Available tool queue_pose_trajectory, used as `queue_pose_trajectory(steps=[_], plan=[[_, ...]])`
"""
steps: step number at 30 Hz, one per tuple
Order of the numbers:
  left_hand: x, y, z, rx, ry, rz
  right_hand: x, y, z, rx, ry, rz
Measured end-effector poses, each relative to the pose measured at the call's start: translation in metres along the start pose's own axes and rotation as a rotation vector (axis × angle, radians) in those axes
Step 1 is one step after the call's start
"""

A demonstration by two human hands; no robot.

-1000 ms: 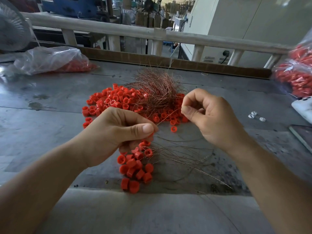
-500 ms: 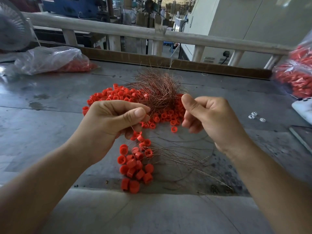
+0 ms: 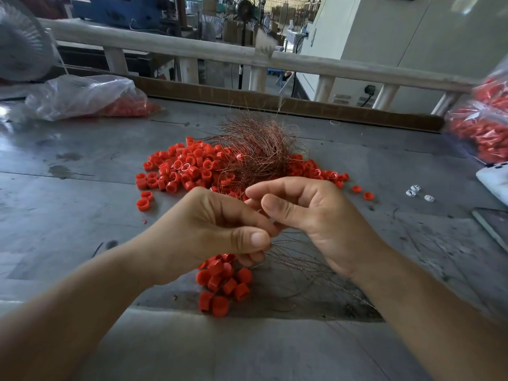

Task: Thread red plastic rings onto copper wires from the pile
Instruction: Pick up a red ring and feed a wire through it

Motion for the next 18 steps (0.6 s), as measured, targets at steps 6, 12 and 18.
queue_pose_trajectory(steps=[6, 12, 18], plan=[[-0.0032, -0.0051, 0.0001, 0.074, -0.084, 0.032, 0.0059, -0.0085, -0.0037, 0.229, 0.052, -0.008], [-0.0019, -0.0078, 0.0001, 0.122, -0.111, 0.006, 0.0056, -0.0060, -0.0040, 0.216, 0.049, 0.053], [0.0008, -0.0057, -0.0001, 0.100, -0.073, 0.054, 0.0070, -0.0070, -0.0016, 0.202, 0.069, 0.287]])
Point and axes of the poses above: each hand's wrist, its own z-axis towards the middle knuckle, its own x-axis out of the palm, y = z × x, the point moved 5 cm from there along z, towards the middle knuckle, and after that the axes turned 13 degrees about z, right-handed, at the moved point
